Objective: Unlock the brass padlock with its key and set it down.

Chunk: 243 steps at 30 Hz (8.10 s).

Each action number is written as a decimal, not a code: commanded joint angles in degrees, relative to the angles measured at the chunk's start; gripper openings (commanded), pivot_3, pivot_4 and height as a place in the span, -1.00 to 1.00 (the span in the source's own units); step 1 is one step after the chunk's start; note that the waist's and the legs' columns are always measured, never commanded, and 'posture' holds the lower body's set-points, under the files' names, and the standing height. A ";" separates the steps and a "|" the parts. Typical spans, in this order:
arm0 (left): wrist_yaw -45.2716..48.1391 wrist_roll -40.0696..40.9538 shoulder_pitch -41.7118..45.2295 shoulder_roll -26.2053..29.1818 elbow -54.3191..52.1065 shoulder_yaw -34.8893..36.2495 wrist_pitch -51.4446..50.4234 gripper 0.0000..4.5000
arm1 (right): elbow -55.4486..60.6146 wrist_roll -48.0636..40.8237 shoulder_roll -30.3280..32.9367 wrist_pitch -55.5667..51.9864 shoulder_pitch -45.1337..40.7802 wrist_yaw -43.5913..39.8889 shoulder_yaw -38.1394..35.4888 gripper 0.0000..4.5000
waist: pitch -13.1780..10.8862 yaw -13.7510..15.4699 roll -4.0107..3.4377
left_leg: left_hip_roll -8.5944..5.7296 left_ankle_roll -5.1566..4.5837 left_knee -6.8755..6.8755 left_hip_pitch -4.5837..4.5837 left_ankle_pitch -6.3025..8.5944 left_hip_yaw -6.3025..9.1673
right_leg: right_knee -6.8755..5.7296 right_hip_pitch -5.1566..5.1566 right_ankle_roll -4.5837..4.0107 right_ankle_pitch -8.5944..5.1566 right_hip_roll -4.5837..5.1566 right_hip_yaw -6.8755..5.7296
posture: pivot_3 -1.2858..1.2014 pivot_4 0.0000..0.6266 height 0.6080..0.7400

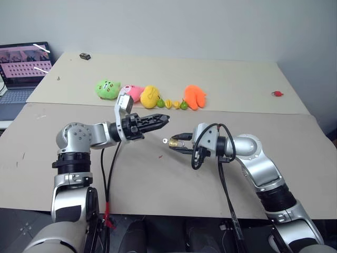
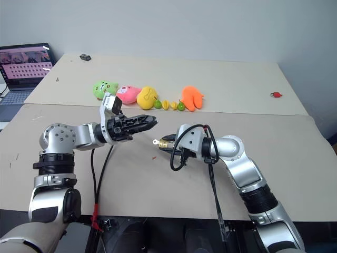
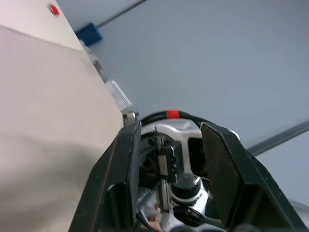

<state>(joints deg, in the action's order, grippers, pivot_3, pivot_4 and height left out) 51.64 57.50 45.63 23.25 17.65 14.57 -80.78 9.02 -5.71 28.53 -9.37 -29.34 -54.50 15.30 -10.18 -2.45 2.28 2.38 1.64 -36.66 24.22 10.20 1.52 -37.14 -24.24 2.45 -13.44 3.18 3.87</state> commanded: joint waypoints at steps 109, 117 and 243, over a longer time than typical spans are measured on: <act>19.47 -22.48 -9.63 4.03 -7.60 -17.40 39.27 -0.97 | 0.09 -0.58 -1.66 0.64 -2.75 0.41 -1.07 -0.59 | 0.00 0.33 0.00 | 0.01 -0.01 0.00 0.03 0.00 -0.02 | 0.02 -0.01 0.03 -0.03 -0.01 0.00 | 0.03 -0.52 0.73; 9.38 -12.97 -6.00 0.42 -5.03 -9.90 16.00 -0.29 | 0.30 -0.53 -1.06 0.85 -2.29 0.50 -1.20 -0.59 | -0.02 -0.24 0.02 | 0.03 -0.08 -0.08 0.06 0.04 0.02 | -0.03 -0.03 0.10 -0.06 -0.02 -0.02 | 0.03 -0.52 0.73; 8.43 -11.38 -1.09 1.28 1.44 -10.16 10.75 0.41 | -1.24 0.25 -1.79 2.50 -2.74 0.96 -0.35 -0.59 | -0.02 0.03 0.02 | 0.01 -0.07 -0.08 0.04 0.05 0.01 | -0.02 -0.01 0.01 -0.01 -0.01 -0.02 | 0.03 -0.52 0.73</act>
<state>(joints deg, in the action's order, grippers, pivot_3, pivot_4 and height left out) 61.26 43.13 41.35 25.16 17.92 -0.23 -68.73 5.60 -4.71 26.87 -7.00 -31.70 -53.02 14.88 -10.20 -2.43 2.30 2.38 1.57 -36.74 24.27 10.25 1.53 -37.17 -24.25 2.46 -13.45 3.17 3.86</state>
